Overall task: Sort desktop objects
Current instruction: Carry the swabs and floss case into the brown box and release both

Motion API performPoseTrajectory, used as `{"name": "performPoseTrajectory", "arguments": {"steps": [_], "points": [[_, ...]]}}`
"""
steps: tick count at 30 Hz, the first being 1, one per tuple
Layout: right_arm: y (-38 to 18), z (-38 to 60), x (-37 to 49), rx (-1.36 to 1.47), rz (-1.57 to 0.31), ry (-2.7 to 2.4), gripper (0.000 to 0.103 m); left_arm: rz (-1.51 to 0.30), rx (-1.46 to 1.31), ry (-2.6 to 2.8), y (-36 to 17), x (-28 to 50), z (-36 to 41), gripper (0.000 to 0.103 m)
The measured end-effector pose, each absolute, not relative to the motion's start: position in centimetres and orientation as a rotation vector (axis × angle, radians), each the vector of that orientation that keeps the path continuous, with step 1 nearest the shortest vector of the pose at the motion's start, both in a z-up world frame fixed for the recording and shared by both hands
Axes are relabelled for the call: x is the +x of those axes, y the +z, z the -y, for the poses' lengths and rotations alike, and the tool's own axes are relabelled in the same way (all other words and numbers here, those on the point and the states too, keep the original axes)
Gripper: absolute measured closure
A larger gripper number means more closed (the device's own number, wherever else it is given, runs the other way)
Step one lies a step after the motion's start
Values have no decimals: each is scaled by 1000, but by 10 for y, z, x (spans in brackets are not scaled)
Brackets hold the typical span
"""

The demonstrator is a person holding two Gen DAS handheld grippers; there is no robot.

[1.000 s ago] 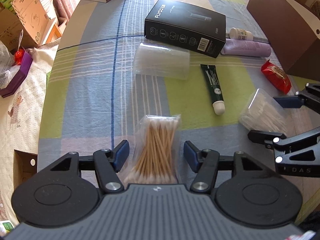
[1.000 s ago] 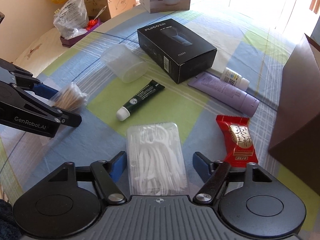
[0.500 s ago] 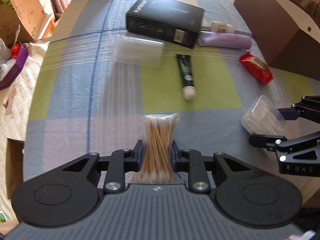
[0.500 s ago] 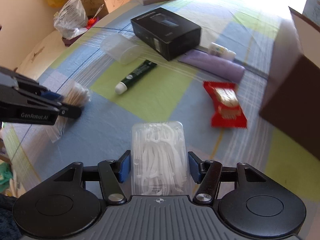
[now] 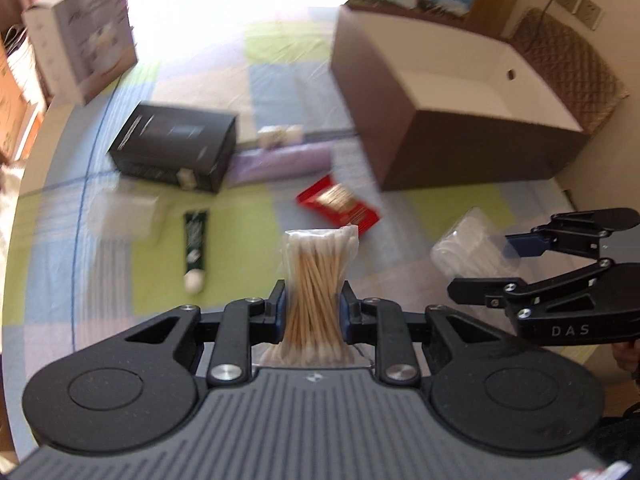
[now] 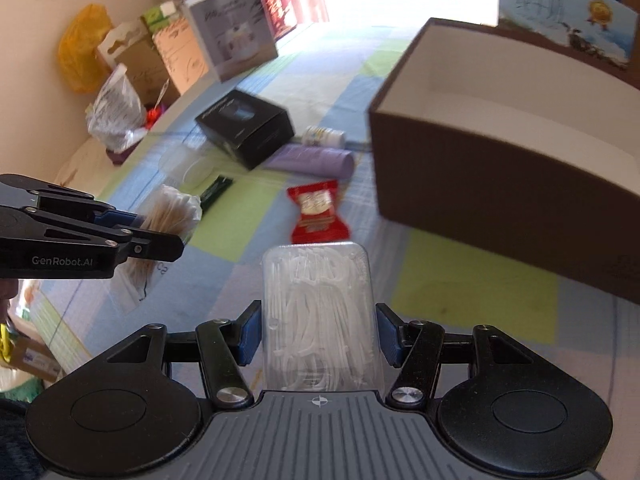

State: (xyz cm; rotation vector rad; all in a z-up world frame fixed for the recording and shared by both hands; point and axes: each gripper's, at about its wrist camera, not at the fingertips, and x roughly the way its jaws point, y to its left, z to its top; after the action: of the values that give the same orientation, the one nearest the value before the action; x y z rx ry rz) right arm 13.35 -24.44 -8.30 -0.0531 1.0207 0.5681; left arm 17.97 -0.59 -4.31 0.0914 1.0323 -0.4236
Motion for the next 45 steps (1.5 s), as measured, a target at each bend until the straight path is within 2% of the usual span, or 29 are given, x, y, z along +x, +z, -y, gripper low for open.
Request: {"name": "performPoseTrajectory", "arguments": {"steps": [8, 17, 32, 39, 45], "points": [[-31, 312, 157, 26, -885, 494, 48, -914, 98, -523, -3, 201, 71, 83], [6, 385, 225, 28, -779, 341, 48, -854, 120, -543, 18, 269, 149, 82], [-52, 407, 344, 7, -953, 291, 48, -1062, 158, -450, -55, 377, 230, 82], [-81, 414, 375, 10, -1042, 272, 48, -1141, 186, -408, -92, 403, 250, 82], [-85, 417, 389, 12, -1061, 273, 48, -1152, 209, -398, -99, 412, 258, 80]]}}
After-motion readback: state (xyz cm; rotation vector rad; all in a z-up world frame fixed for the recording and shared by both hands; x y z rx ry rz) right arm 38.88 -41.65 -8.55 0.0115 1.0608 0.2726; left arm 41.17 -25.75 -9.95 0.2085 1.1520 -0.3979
